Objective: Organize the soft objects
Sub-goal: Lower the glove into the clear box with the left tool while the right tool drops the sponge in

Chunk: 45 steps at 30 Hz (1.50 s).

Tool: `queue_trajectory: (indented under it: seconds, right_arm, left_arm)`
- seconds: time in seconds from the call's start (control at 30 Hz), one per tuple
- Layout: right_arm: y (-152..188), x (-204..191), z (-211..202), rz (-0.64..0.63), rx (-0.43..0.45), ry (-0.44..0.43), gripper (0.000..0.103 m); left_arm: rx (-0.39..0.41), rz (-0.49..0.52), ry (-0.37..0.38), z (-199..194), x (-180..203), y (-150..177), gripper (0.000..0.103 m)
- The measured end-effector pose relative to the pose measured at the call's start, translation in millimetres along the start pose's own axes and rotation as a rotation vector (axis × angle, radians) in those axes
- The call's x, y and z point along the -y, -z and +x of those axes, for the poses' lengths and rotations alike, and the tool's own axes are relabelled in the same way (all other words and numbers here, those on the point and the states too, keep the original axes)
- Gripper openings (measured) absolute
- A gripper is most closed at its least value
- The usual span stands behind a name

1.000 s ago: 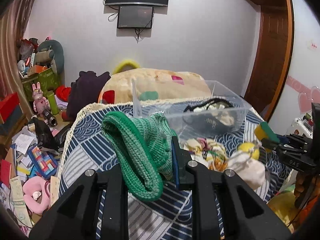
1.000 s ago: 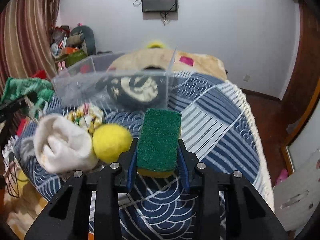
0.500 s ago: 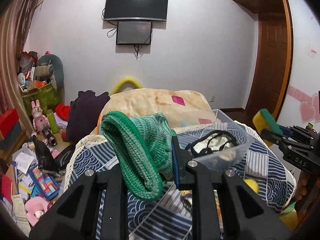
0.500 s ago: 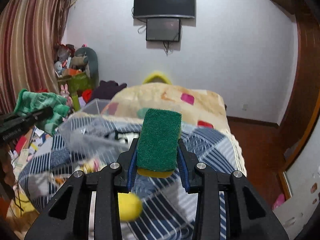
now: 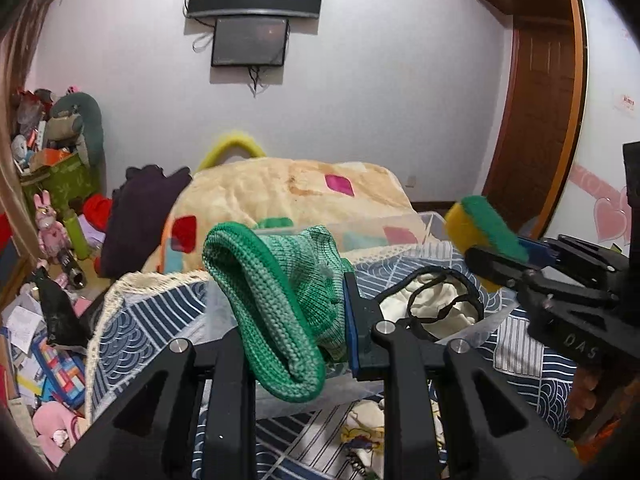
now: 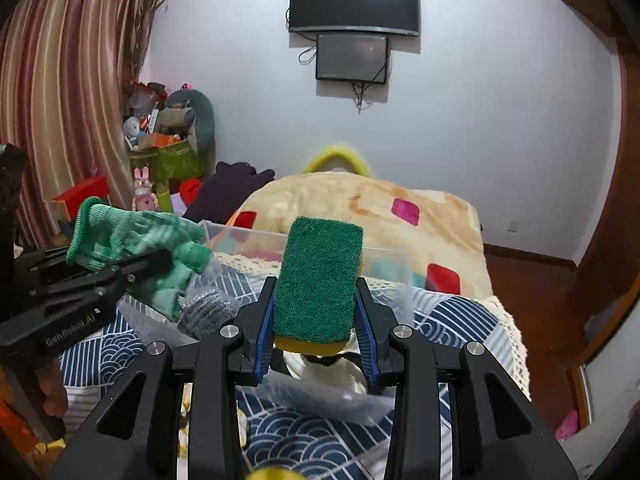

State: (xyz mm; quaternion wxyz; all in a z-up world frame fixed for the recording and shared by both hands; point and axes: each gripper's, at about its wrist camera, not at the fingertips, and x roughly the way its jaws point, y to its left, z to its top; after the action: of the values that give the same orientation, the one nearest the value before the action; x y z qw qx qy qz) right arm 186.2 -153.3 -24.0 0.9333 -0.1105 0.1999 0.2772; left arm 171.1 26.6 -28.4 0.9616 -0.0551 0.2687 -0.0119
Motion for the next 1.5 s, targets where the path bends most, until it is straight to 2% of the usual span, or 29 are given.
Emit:
queue_trajectory:
  seconds: [0.4,0.57,0.67,0.73,0.77,0.83,1.0,1.07,1.13,1.2,1.3,1.4,1.5]
  right_arm:
    - [11.4,2.9,39.6,-0.016,-0.128,0.029,0.033]
    - [12.7,2.8,45.1,-0.019,-0.162,0.038,0.033]
    - [12.1,3.2,44.6,-0.010,-0.162,0.040,0.035]
    - [12.5,3.2,41.9,-0.012,-0.162,0.045,0.039]
    - [12.1,3.8,42.4,-0.013,-0.160,0.047,0.043]
    - [11.7,4.6,39.5,-0.010,-0.157,0.040,0.060]
    - [12.3,2.4,28.5,-0.025,-0.129,0.052,0.062]
    - [12.3,1.6,23.3,-0.027,-0.120,0.050,0.068]
    - [13.1,1.3,15.8,-0.024,-0.103,0.048,0.076]
    - [14.3,0.4,7.3,-0.024,-0.088,0.046,0.076]
    - [17.1,0.0,-6.5,-0.026,-0.071,0.037,0.077]
    - [20.5,0.3,-22.1,-0.021,-0.044,0.035,0.088]
    - [23.9,-0.7,-36.1,-0.010,-0.017,0.013,0.092]
  left_arm:
    - [-0.116,-0.033,0.029,47.4,-1.7,7.2,0.021]
    - [-0.146,-0.019,-0.007,52.4,0.8,11.2,0.022]
    - [-0.137,-0.007,-0.016,48.2,4.1,12.0,0.040]
    - [-0.114,-0.005,-0.027,41.6,5.6,12.1,0.057]
    - [-0.101,-0.004,-0.030,37.3,6.2,11.9,0.058]
    - [-0.090,0.002,-0.032,30.6,6.6,11.2,0.060]
    - [-0.075,-0.001,-0.025,13.1,6.1,10.4,0.069]
    - [-0.061,-0.005,-0.024,4.1,4.8,10.1,0.074]
    - [-0.046,-0.005,-0.033,-5.9,5.4,10.9,0.090]
    - [-0.022,-0.001,-0.050,-17.2,7.1,13.2,0.097]
    - [0.001,0.016,-0.072,-32.1,10.0,17.8,0.100]
    - [0.008,0.008,-0.068,-45.3,9.5,24.8,0.101]
    - [0.010,-0.011,-0.057,-56.6,6.1,33.2,0.102]
